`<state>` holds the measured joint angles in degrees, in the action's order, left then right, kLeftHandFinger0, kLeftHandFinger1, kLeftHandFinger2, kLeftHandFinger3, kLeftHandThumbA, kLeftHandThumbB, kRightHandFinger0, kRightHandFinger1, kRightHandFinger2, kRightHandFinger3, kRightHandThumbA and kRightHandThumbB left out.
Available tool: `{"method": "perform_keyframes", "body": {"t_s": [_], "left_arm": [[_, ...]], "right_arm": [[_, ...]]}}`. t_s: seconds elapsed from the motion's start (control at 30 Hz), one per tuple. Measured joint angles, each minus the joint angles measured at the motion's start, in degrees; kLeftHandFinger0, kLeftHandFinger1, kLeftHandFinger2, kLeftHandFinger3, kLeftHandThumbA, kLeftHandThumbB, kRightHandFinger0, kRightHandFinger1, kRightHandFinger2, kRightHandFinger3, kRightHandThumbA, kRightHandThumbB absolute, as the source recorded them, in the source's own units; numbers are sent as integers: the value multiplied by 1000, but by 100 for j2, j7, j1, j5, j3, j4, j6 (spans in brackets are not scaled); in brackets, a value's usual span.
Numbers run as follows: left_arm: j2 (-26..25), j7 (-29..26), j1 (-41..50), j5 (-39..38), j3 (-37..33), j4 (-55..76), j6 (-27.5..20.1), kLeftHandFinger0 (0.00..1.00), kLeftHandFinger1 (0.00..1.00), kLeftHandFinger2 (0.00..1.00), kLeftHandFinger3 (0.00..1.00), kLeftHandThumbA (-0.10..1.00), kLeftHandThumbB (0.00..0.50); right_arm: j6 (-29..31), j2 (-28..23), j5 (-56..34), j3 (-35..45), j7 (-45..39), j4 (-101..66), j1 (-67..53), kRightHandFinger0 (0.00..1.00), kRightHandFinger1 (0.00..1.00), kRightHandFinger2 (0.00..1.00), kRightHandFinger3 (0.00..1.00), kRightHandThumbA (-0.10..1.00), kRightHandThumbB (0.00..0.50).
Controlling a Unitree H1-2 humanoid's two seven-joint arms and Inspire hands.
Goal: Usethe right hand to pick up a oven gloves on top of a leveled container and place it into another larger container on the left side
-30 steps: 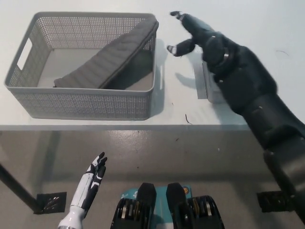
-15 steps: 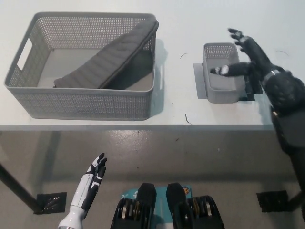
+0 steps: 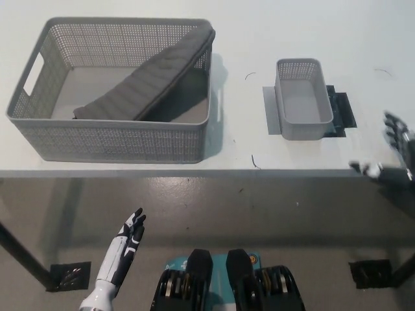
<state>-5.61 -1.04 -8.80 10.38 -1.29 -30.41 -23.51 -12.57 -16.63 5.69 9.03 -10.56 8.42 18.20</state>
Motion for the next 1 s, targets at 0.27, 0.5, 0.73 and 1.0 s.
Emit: {"method": "perform_keyframes", "body": {"t_s": [0.27,0.5,0.73,1.0], "left_arm": [[-1,1,-1,4,-28,-11,44,1000,1000,1000,1000,1000,500],[-2,2,-3,8,-120,-12,63,1000,1000,1000,1000,1000,500],[-2,5,-7,14,-189,-14,65,1000,1000,1000,1000,1000,500],[-14,3,-13,34,-211,-13,62,1000,1000,1000,1000,1000,500]], "right_arm": [[259,207,-598,82,-7,-1577,-1486,1000,1000,1000,1000,1000,372],[802,761,-994,-184,-38,-2800,-2524,1000,1000,1000,1000,1000,317],[1416,1119,-1037,-531,-60,-2607,-2700,1000,1000,1000,1000,1000,262],[2080,1028,-974,-766,-101,-873,-2307,1000,1000,1000,1000,1000,201]]}}
